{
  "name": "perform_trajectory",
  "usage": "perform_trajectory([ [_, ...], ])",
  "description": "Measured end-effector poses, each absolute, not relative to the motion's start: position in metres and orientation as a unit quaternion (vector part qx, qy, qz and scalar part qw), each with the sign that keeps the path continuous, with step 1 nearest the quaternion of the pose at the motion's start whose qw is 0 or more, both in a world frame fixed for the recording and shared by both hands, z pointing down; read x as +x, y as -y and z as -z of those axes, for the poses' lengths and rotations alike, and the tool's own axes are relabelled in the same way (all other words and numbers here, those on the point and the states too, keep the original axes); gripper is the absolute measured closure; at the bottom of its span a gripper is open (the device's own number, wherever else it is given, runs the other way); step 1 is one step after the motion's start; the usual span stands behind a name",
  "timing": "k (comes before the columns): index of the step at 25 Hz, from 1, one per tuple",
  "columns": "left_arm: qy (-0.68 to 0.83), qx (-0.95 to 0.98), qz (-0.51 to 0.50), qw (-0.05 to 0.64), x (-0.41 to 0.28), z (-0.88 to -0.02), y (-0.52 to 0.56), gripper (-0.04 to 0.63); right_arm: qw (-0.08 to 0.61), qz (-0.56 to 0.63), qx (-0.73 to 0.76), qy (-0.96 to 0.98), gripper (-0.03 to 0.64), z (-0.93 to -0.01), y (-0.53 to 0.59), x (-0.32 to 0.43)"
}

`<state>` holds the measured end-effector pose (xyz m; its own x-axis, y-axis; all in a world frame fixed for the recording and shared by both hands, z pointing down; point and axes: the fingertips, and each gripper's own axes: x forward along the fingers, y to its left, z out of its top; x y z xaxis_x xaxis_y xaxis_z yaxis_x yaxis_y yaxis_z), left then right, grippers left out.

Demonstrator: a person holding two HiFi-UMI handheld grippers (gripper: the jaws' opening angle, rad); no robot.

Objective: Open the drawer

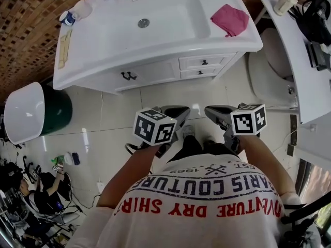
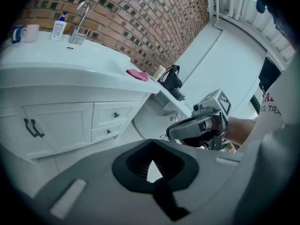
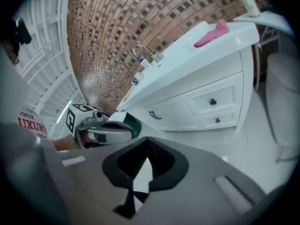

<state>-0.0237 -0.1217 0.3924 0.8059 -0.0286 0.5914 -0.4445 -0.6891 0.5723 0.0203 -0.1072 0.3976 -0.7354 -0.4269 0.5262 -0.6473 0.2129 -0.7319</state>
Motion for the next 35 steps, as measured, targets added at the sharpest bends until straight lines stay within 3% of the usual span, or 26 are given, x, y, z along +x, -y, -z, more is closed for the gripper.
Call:
perform_trajectory([
  [8, 0.141, 0.859, -0.255, 0.421, -0.022, -0.41, 0.14, 0.601, 0.122, -0.53, 0.365, 0.755, 0.611, -0.432, 0.137, 0.038],
  [15, 0.166, 0.853, -0.257, 0.423, -0.025, -0.425, 0.153, 0.601, 0.145, -0.494, 0.389, 0.764, 0.609, -0.449, 0.161, 0.052],
  [21, 0.173, 0.847, -0.238, 0.442, -0.037, -0.425, 0.159, 0.601, 0.17, -0.466, 0.466, 0.733, 0.491, -0.493, 0.203, 0.082],
  [35, 0.195, 0.832, -0.232, 0.465, -0.061, -0.482, 0.184, 0.601, 0.232, -0.432, 0.548, 0.678, 0.442, -0.634, 0.297, 0.127],
])
